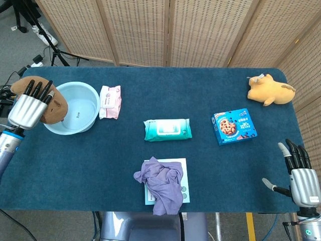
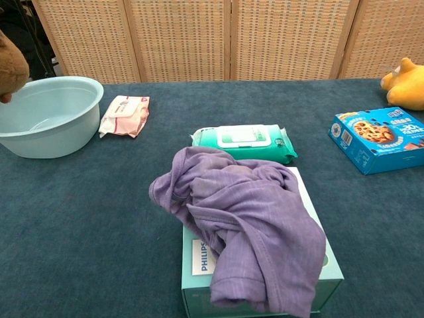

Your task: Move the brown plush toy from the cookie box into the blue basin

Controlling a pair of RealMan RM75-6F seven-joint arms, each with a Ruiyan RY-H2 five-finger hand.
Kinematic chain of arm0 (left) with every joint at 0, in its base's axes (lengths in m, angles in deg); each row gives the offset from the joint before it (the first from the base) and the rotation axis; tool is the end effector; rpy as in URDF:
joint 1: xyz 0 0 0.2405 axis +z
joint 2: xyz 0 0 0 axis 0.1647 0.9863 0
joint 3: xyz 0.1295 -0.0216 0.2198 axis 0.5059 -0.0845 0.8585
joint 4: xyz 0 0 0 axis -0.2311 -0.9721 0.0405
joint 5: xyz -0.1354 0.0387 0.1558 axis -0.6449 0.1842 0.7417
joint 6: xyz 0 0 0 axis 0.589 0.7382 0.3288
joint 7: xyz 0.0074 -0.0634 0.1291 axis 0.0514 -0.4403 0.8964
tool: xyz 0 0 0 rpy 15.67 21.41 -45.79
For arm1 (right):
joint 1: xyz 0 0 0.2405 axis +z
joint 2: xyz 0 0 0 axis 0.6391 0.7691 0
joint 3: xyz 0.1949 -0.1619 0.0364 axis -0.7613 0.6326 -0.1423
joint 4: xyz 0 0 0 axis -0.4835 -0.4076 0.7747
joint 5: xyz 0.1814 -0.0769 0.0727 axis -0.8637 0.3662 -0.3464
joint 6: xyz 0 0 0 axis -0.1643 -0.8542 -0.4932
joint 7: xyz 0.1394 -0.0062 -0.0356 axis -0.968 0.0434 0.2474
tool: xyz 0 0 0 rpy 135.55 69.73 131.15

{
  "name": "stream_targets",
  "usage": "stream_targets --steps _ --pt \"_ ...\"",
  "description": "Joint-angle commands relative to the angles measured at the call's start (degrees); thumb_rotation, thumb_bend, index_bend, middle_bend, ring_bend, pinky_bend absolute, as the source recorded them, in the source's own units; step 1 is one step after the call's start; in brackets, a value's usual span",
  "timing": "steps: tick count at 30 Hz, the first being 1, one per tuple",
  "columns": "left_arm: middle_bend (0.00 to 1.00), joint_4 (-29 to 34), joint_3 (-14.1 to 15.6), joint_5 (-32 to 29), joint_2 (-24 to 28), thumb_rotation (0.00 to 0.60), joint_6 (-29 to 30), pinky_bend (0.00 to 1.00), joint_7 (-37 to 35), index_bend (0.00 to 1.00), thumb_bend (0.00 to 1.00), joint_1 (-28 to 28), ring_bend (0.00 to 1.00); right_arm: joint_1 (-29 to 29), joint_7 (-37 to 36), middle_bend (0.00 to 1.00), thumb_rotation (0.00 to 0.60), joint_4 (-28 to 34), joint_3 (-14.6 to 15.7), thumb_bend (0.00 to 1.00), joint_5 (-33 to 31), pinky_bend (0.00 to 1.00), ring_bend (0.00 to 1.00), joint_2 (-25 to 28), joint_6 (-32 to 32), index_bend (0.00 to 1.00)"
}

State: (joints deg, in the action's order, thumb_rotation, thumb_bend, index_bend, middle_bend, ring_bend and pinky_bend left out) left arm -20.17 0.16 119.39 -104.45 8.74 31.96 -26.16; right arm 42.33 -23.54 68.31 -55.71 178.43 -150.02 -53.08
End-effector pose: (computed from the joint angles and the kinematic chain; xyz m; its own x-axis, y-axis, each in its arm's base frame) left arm -0.2927 0.3899 0.1695 0.9312 -0.2073 0.3000 0.2589 -0.2037 -0.9442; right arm -0.3037 -0.1721 0.1590 0.2633 0.1355 0.9551 -0.9584 -0.0761 0.2750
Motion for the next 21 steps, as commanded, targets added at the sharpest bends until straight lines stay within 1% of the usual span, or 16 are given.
stream_targets --steps 1,3,6,11,14,16,18,19,20,21 --pt "0.00 0.00 -0.53 -0.60 -1.18 0.600 0.05 0.00 0.78 0.05 0.09 -0.12 0.00 -0.05 -0.32 0.00 0.600 0.11 -0.15 0.00 -0.12 0.00 0.00 0.13 -0.10 0.00" --pt "0.00 -0.17 -0.80 -0.83 -1.98 0.600 0.24 0.00 1.08 0.01 0.06 -0.28 0.00 -0.10 -0.61 0.00 0.600 0.04 -0.16 0.00 -0.11 0.00 0.00 0.17 -0.16 0.00" --pt "0.00 -0.14 -1.15 -1.10 -2.68 0.600 0.51 0.00 1.55 0.00 0.02 -0.49 0.00 -0.14 -0.82 0.00 0.600 -0.13 -0.18 0.00 -0.14 0.00 0.00 0.21 -0.17 0.00" --pt "0.00 1.07 -1.95 -1.55 -2.88 0.600 1.88 0.00 1.20 0.00 0.01 -0.43 0.00 -0.25 -1.25 0.00 0.600 -0.28 -0.29 0.00 -0.17 0.00 0.00 0.31 -0.38 0.00" --pt "0.00 3.13 -2.84 -2.13 -2.24 0.600 3.79 0.00 -0.17 0.00 0.02 0.23 0.00 -0.30 -1.60 0.00 0.600 -0.38 -0.33 0.00 -0.13 0.00 0.00 0.36 -0.51 0.00" --pt "0.00 5.68 -3.62 -3.14 -1.60 0.600 5.12 0.00 -1.25 0.00 0.03 1.13 0.00 -0.31 -1.68 0.00 0.600 -0.50 -0.34 0.00 -0.09 0.00 0.00 0.36 -0.54 0.00" --pt "0.00 10.70 -4.55 -4.68 -0.52 0.600 7.01 0.00 -2.63 0.00 0.04 2.75 0.00 -0.24 -1.78 0.00 0.600 -0.69 -0.34 0.00 0.10 0.00 0.00 0.28 -0.56 0.00" --pt "0.00 14.50 -4.83 -4.82 0.26 0.600 9.08 0.00 -4.01 0.00 0.04 4.01 0.00 -0.15 -1.93 0.00 0.600 -0.85 -0.32 0.00 0.24 0.00 0.00 0.18 -0.49 0.00" --pt "0.00 20.23 -4.90 -4.50 0.90 0.600 13.33 0.00 -7.00 0.00 0.04 6.53 0.00 -0.01 -1.92 0.00 0.600 -1.02 -0.19 0.00 0.27 0.00 0.00 0.12 -0.09 0.00" --pt "0.00 25.25 -4.13 -4.17 1.45 0.600 16.58 0.00 -8.78 0.00 0.04 9.15 0.00 0.11 -1.90 0.00 0.600 -1.17 -0.17 0.00 0.21 0.00 0.00 0.07 0.20 0.00"
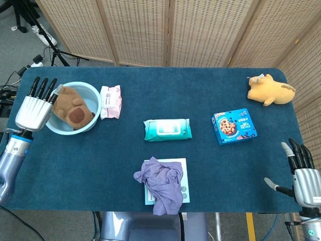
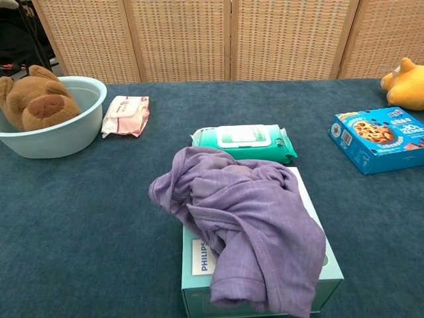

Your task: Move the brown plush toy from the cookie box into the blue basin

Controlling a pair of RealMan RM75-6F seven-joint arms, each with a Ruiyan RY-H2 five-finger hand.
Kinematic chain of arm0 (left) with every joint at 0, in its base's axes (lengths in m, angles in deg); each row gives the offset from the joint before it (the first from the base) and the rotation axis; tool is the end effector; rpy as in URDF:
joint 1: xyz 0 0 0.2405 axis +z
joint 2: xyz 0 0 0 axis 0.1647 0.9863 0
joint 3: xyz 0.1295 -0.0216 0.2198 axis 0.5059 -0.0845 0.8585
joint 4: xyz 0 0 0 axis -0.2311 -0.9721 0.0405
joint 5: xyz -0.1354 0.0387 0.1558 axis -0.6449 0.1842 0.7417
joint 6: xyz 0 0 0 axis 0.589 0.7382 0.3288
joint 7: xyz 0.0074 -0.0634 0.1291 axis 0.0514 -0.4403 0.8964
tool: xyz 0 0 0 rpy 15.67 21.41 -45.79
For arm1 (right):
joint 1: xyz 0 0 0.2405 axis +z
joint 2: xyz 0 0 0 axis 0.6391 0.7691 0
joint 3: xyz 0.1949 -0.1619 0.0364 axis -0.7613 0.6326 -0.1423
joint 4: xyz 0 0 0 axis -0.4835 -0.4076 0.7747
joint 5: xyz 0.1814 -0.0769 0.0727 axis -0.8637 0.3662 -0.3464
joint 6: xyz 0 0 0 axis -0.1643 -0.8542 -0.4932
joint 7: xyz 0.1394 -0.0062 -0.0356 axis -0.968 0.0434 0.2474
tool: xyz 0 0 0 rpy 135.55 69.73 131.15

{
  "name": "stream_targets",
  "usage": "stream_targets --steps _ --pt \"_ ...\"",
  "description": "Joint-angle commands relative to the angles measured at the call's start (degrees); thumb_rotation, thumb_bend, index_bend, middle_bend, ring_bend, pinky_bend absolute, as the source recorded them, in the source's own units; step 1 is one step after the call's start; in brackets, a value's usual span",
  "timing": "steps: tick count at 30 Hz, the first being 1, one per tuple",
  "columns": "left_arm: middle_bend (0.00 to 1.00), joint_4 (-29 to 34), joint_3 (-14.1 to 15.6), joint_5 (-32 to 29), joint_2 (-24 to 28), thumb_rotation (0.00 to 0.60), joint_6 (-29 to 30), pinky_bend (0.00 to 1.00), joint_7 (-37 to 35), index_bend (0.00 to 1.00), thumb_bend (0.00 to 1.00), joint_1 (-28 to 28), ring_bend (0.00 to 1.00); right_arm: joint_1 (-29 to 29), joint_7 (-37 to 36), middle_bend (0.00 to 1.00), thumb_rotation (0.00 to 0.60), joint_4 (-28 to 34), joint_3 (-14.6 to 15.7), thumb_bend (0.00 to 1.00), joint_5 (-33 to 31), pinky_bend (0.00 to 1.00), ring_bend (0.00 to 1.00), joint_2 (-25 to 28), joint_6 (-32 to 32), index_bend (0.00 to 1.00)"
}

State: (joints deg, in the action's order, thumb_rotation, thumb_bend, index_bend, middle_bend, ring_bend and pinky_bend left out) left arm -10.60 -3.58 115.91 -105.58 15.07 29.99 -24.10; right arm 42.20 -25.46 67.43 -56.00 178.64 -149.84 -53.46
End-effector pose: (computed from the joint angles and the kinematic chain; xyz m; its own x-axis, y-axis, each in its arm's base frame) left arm -0.2649 0.3742 0.1531 0.8061 -0.2553 0.5338 0.5010 -0.1856 -0.8453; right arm -0.3060 -0.1723 0.1626 0.2479 0.1441 0.9580 -0.9617 -0.0824 0.2613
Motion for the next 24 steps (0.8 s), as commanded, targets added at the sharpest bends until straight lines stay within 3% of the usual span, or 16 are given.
stream_targets --steps 1,3,10,16,24 --pt "0.00 19.57 0.53 -0.65 3.38 0.600 11.91 0.00 -7.10 0.00 0.05 9.03 0.00 0.30 0.07 0.00 0.600 -0.44 0.11 0.00 -0.08 0.00 0.00 -0.16 0.73 0.00" --pt "0.00 26.34 2.36 -1.61 5.18 0.600 12.63 0.00 -6.62 0.00 0.05 11.90 0.00 0.45 0.33 0.00 0.600 -0.85 0.11 0.00 -0.06 0.00 0.00 -0.30 0.97 0.00" --pt "0.00 35.59 7.15 -4.91 6.96 0.600 13.00 0.00 -7.59 0.00 0.09 18.51 0.00 0.88 1.39 0.00 0.600 -1.51 0.52 0.00 0.23 0.00 0.00 -0.36 2.01 0.00" --pt "0.00 33.66 9.39 -6.18 4.58 0.600 15.18 0.00 -9.64 0.00 0.10 23.58 0.00 1.27 2.41 0.00 0.600 -1.52 0.94 0.00 0.48 0.00 0.00 -0.50 2.95 0.00" --pt "0.00 30.59 7.93 -6.14 4.19 0.600 16.23 0.00 -11.16 0.00 0.11 25.31 0.00 1.63 2.60 0.00 0.600 -1.23 0.93 0.00 -0.57 0.00 0.00 -0.45 4.35 0.00"
